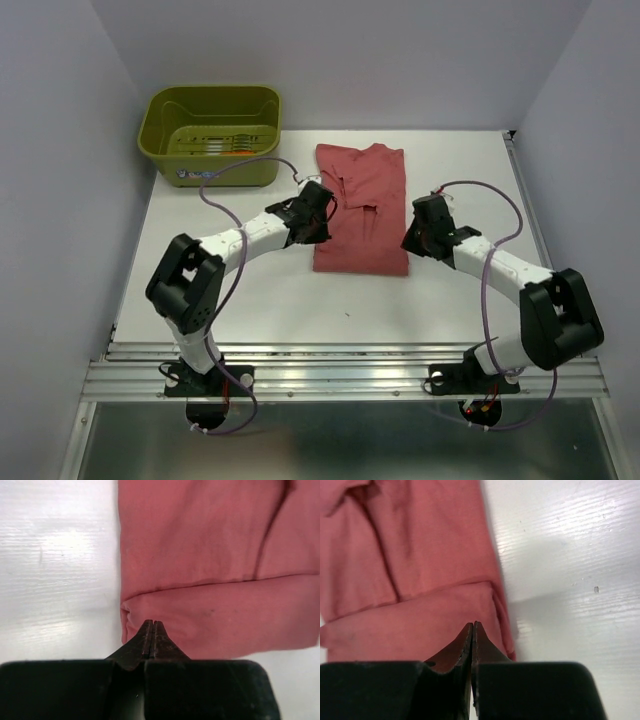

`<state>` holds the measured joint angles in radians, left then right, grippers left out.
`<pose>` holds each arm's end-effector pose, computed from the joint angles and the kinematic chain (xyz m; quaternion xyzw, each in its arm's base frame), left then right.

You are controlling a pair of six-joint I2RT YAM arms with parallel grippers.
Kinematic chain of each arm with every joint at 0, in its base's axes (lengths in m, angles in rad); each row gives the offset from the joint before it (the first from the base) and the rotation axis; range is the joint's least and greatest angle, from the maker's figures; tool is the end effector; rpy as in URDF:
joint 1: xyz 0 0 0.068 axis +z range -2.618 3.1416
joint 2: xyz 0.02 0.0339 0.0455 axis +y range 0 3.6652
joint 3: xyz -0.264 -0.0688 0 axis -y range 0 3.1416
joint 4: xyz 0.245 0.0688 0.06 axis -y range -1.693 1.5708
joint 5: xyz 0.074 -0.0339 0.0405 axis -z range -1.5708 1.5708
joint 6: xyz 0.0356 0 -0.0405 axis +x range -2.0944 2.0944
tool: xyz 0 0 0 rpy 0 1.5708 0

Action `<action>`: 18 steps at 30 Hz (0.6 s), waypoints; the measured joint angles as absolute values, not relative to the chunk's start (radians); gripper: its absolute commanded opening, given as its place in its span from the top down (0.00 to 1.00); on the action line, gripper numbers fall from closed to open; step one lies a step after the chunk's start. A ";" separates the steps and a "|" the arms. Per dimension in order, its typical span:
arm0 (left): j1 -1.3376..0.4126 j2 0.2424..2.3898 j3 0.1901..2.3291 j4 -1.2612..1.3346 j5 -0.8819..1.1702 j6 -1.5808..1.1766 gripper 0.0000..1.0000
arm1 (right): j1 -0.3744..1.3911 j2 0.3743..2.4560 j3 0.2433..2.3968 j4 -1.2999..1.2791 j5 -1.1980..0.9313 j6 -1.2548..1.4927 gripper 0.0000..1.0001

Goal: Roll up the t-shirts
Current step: Roll the T-shirt to the center of the board.

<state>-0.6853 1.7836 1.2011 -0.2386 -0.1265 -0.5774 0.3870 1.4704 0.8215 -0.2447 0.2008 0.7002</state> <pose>0.3031 -0.2420 0.2069 0.0270 0.9286 -0.1682 0.3297 0.2742 0.1041 0.1911 0.1793 0.9218 0.0900 0.3317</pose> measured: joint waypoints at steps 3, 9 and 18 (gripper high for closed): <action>-0.685 1.667 1.187 -0.239 -0.137 -0.591 0.86 | 0.387 1.380 0.817 -0.255 0.194 0.703 0.91; -0.685 1.461 1.084 -0.220 -0.136 -0.630 0.82 | 0.387 1.277 0.762 -0.259 0.171 0.690 0.86; -0.755 1.587 1.048 -0.179 -0.067 -0.674 0.84 | 0.387 1.363 0.760 -0.284 0.073 0.632 0.90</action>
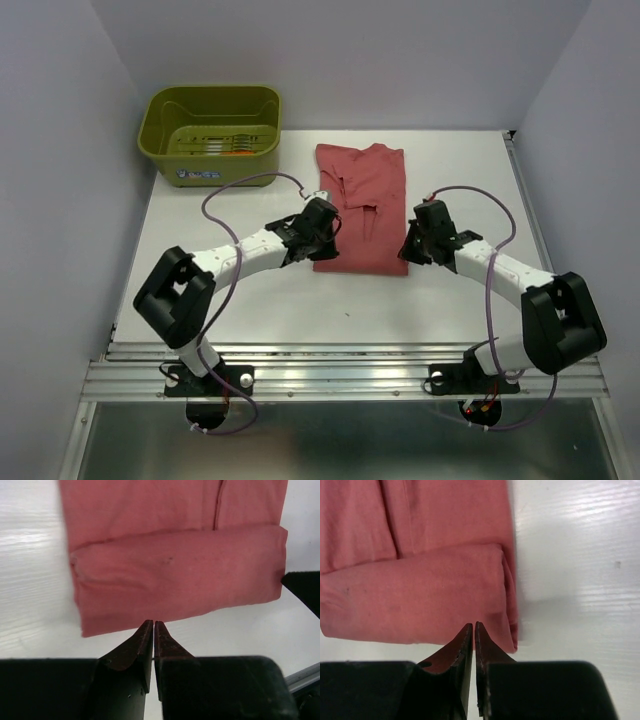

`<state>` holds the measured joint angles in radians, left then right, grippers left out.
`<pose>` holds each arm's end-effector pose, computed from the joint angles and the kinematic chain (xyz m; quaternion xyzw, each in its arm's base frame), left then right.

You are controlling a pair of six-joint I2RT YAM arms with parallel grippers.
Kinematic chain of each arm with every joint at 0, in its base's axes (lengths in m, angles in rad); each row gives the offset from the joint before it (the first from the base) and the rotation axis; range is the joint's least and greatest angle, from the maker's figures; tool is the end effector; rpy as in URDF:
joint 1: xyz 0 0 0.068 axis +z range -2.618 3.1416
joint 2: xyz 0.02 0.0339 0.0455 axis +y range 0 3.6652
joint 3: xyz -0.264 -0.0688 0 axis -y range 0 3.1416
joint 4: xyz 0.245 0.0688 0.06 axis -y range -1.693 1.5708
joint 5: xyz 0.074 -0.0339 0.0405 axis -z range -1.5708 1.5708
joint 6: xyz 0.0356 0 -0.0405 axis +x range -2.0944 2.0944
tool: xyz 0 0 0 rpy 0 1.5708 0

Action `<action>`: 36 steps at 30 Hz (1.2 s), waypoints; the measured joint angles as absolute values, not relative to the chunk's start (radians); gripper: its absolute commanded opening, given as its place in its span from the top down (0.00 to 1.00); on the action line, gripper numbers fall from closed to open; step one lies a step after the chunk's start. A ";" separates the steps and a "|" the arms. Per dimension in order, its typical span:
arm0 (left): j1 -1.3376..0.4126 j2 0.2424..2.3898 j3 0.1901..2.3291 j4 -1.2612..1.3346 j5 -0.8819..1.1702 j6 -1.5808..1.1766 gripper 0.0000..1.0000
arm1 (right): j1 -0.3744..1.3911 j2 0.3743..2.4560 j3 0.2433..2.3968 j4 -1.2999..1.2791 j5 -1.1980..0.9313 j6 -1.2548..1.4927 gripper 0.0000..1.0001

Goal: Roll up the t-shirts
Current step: Roll the T-shirt to the center of the board.

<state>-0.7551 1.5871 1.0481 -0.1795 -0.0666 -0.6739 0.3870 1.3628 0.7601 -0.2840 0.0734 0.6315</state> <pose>0.2549 -0.2367 0.2311 0.0232 0.9099 -0.2478 0.3320 0.2515 0.0997 0.1975 0.1270 0.9329 0.1332 0.3095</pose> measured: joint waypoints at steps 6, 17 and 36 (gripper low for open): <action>-0.812 1.755 1.146 -0.125 -0.008 -0.691 0.86 | 0.401 1.498 0.844 -0.261 0.000 0.608 0.90; -0.800 1.894 1.192 -0.090 0.006 -0.697 0.88 | 0.414 1.633 0.901 -0.245 0.090 0.600 0.90; -0.709 1.892 1.171 -0.072 0.001 -0.666 0.89 | 0.641 1.421 0.614 -0.080 0.147 0.768 0.93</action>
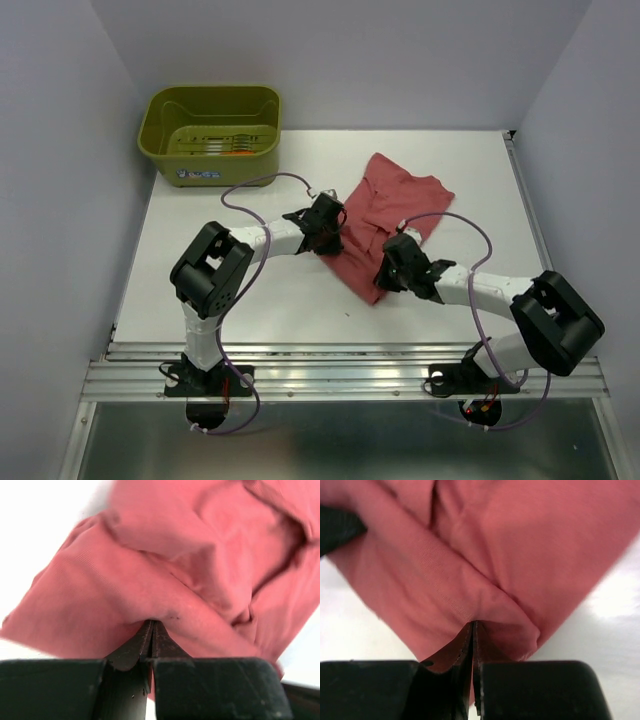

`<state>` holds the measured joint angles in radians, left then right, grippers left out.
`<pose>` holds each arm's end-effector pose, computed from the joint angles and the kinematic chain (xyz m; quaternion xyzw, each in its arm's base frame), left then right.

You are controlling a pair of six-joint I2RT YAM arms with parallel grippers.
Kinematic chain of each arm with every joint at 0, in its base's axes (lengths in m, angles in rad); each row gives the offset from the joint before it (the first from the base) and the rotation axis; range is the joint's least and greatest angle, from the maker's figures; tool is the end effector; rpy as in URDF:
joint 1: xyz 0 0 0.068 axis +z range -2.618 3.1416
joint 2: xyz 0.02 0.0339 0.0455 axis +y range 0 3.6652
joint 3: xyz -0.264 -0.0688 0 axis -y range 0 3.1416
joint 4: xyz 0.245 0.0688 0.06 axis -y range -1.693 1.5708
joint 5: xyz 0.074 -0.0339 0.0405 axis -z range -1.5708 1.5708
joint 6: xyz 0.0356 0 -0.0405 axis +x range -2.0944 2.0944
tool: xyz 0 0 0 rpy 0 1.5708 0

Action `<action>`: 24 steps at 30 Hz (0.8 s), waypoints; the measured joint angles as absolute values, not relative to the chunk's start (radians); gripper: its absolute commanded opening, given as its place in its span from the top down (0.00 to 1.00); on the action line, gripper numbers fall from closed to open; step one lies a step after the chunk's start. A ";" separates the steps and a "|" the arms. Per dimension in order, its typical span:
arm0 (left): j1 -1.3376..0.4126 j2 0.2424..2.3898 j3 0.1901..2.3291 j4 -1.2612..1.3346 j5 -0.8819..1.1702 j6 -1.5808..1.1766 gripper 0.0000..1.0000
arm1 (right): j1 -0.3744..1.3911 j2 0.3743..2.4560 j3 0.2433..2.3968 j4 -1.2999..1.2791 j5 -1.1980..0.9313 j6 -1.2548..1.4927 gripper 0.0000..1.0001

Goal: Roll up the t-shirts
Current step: Roll the T-shirt to the center of the board.

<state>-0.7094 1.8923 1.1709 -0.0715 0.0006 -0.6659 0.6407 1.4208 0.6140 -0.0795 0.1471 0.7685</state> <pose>0.3065 -0.2631 0.1691 0.0202 0.9251 -0.2409 0.2929 0.2135 0.1527 0.1545 0.0846 0.9360 0.1641 0.2998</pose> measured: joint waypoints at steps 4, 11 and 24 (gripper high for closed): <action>-0.710 1.892 1.171 -0.072 0.003 -0.657 0.89 | 0.719 1.392 0.594 -0.096 0.147 0.832 0.93; -0.709 1.893 1.199 -0.115 -0.020 -0.630 0.89 | 0.754 1.386 0.626 -0.169 0.159 0.860 0.91; -0.621 1.648 1.219 -0.252 -0.159 -0.597 0.81 | 0.831 1.373 0.883 -0.437 0.281 0.649 0.46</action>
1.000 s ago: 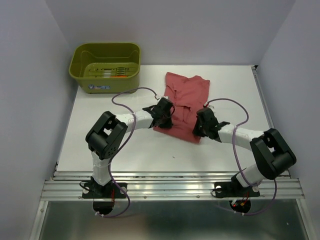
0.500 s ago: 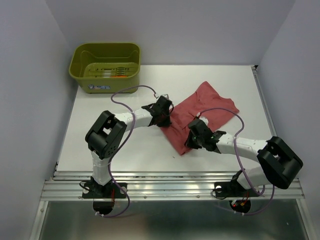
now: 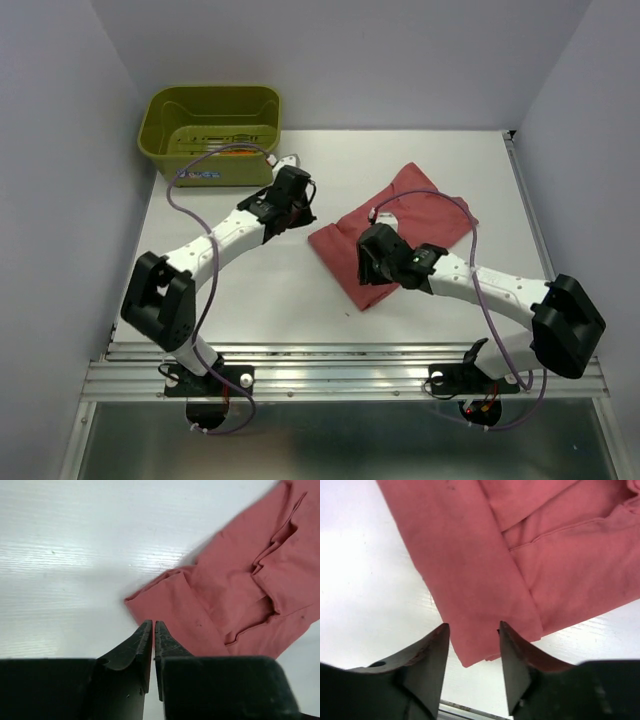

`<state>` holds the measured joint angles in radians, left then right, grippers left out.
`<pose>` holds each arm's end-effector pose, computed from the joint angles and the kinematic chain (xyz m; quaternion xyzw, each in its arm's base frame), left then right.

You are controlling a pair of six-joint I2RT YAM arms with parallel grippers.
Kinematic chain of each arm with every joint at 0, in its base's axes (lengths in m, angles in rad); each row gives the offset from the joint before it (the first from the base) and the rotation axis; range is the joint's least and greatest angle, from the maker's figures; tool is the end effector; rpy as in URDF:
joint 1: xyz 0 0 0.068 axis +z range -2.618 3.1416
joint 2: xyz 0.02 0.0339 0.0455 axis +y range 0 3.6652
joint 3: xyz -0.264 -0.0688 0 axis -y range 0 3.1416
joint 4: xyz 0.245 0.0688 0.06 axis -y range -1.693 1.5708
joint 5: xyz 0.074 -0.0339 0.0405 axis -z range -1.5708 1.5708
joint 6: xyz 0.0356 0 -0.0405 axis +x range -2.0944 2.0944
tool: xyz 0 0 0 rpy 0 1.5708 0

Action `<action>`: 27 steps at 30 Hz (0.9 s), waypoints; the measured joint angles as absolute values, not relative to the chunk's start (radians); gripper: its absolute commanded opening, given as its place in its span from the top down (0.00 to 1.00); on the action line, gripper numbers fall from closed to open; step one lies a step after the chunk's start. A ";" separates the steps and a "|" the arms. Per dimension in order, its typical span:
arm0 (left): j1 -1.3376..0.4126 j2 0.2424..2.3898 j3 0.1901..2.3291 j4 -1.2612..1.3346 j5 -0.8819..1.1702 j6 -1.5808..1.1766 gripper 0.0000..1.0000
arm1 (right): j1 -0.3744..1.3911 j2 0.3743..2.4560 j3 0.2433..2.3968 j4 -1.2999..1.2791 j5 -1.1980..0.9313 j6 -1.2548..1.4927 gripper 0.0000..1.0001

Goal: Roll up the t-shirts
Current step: Roll the T-shirt to the center of the board.

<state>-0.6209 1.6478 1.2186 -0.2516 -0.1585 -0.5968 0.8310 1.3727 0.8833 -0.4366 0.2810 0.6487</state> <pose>0.3065 -0.2124 0.2606 -0.0232 0.9001 -0.1868 0.3929 0.1944 0.1983 0.2236 -0.0413 0.9393 0.1134 0.3212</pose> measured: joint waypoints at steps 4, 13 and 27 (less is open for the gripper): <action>-0.580 1.506 1.159 -0.252 -0.167 -0.614 0.75 | 0.892 1.394 0.904 -0.471 0.305 0.577 0.39; -0.572 1.476 1.034 -0.245 -0.110 -0.659 0.55 | 1.026 1.495 0.942 -0.505 0.376 0.471 0.35; -0.571 1.441 0.963 -0.179 -0.056 -0.697 0.09 | 1.048 1.626 0.914 -0.454 0.437 0.443 0.89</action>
<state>-0.5713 1.4406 0.9634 -0.1795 -0.0555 -0.6971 1.0481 1.6257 0.9138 -0.4541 0.4366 0.4435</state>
